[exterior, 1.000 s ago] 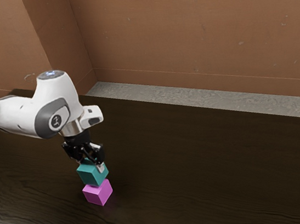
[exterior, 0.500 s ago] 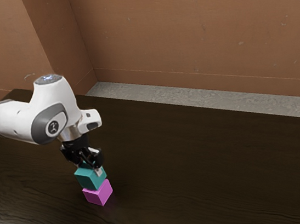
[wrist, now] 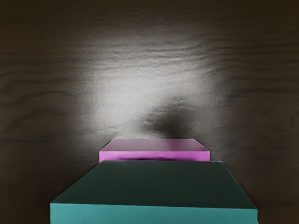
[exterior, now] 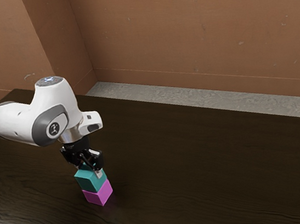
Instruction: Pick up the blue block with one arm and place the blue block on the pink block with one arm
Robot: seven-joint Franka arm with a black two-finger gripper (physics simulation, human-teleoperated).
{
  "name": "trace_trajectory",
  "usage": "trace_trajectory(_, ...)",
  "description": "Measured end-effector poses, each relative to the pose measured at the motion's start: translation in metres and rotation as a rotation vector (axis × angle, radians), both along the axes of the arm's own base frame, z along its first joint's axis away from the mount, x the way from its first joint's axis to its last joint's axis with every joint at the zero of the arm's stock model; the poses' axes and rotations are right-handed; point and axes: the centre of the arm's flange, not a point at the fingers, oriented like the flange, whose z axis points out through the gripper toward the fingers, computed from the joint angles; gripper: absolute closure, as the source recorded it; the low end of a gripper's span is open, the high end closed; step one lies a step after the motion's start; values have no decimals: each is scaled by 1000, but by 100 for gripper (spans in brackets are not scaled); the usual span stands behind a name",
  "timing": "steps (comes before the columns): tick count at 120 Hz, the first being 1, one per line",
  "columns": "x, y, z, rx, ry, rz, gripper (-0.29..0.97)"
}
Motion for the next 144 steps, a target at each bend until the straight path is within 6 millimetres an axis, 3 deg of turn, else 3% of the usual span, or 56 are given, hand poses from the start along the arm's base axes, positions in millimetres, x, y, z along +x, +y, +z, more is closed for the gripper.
trace_trajectory(144, 1, 4, -4, -8, 9, 4, 31)
